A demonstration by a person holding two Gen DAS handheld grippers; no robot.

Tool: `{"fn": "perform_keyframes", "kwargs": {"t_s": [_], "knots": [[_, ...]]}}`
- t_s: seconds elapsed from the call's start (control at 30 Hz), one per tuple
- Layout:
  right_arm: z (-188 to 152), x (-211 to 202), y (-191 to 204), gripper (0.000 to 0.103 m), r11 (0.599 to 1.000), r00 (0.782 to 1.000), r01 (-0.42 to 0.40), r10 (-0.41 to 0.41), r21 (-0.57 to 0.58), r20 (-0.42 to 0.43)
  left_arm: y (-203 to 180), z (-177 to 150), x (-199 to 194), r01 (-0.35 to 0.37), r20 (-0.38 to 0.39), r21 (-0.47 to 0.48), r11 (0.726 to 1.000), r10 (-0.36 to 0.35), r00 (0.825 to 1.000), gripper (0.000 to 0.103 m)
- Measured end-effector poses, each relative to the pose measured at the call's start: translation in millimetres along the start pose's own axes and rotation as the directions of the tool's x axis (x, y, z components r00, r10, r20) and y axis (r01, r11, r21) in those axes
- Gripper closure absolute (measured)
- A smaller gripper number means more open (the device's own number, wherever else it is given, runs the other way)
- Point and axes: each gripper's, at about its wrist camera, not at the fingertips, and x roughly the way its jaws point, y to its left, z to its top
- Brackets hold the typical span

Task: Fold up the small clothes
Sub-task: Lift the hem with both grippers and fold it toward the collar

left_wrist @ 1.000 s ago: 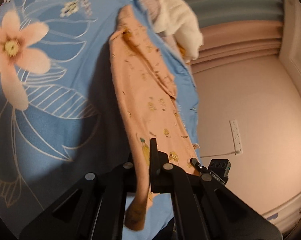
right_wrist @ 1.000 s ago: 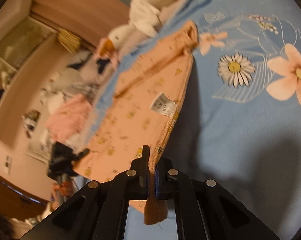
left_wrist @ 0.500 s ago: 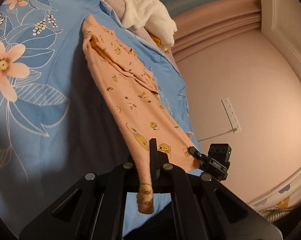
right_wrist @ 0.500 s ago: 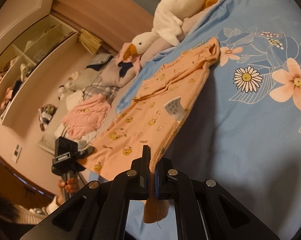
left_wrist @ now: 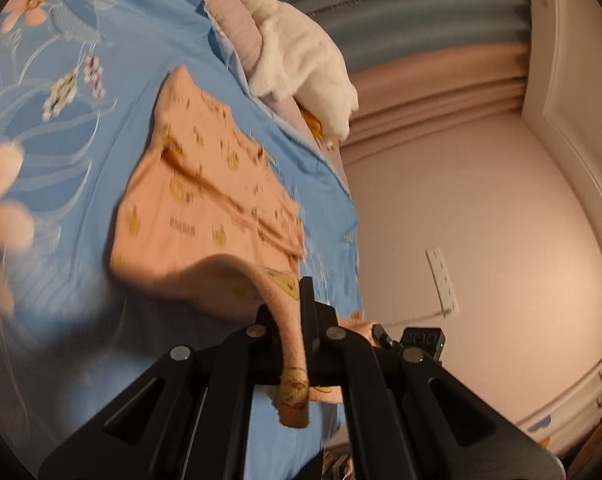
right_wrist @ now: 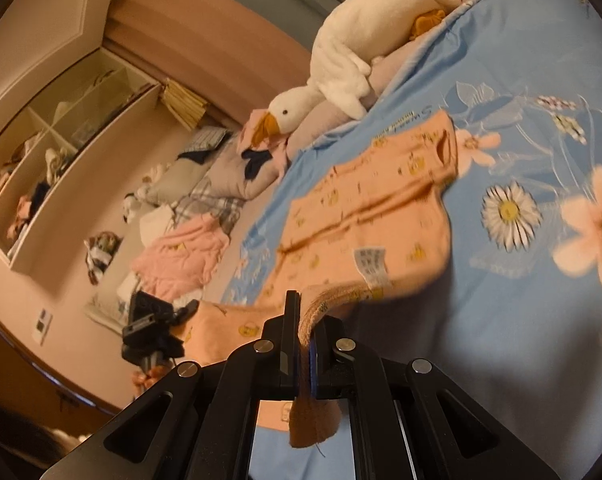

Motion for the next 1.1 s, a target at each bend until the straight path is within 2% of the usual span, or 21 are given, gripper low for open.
{"fn": "perform_keyframes", "kwargs": {"t_s": [0.17,0.4,0.57,0.63,0.7,0.73,0.77,0.83,0.9,0.97,1.0,1.03,1.07,1.1], "knots": [[43,25,-15,0.098,0.999,1.0,0.013,-0.014,0.035,0.016,9,47,19,-0.013,0.029,-0.031,0.999,0.014,0.999,0.103],[104,76,-55,0.098,0.991,0.998,0.043,-0.047,0.129,0.029,38,115,68,-0.078,0.034,-0.094,0.993,0.082,0.996,0.103],[139,117,-92,0.098,0.967,0.991,0.131,-0.136,0.22,0.009,57,159,110,-0.146,0.024,-0.119,0.982,0.15,0.988,0.103],[149,128,-105,0.098,0.957,0.989,0.144,-0.149,0.253,0.002,65,175,126,-0.188,0.007,-0.131,0.973,0.191,0.982,0.103],[155,140,-121,0.098,0.936,0.985,0.174,-0.169,0.307,-0.041,79,187,142,-0.254,-0.032,-0.155,0.955,0.252,0.967,0.103],[155,148,-136,0.097,0.902,0.975,0.223,-0.206,0.369,-0.085,88,193,148,-0.319,-0.047,-0.165,0.933,0.316,0.948,0.103],[155,153,-146,0.096,0.878,0.968,0.252,-0.228,0.407,-0.109,95,197,154,-0.355,-0.067,-0.175,0.918,0.348,0.935,0.103],[155,154,-156,0.095,0.865,0.969,0.248,-0.224,0.435,-0.108,109,203,156,-0.387,-0.098,-0.201,0.9,0.375,0.922,0.1],[155,149,-158,0.095,0.871,0.975,0.221,-0.202,0.439,-0.091,110,207,153,-0.393,-0.098,-0.177,0.902,0.381,0.919,0.099],[156,140,-158,0.09,0.877,0.978,0.208,-0.195,0.433,-0.075,105,210,145,-0.42,-0.093,-0.13,0.898,0.411,0.907,0.087],[156,136,-158,0.081,0.877,0.979,0.203,-0.191,0.435,-0.07,100,210,138,-0.437,-0.078,-0.104,0.893,0.431,0.899,0.069],[156,129,-156,0.07,0.879,0.98,0.195,-0.188,0.434,-0.059,95,212,129,-0.433,-0.056,-0.081,0.898,0.429,0.901,0.051],[158,122,-153,0.066,0.884,0.979,0.198,-0.2,0.423,-0.042,90,212,120,-0.441,-0.03,-0.068,0.895,0.44,0.898,0.043],[160,118,-150,0.061,0.889,0.976,0.211,-0.218,0.406,-0.031,84,212,106,-0.461,0.013,-0.049,0.886,0.462,0.887,0.039]]}}
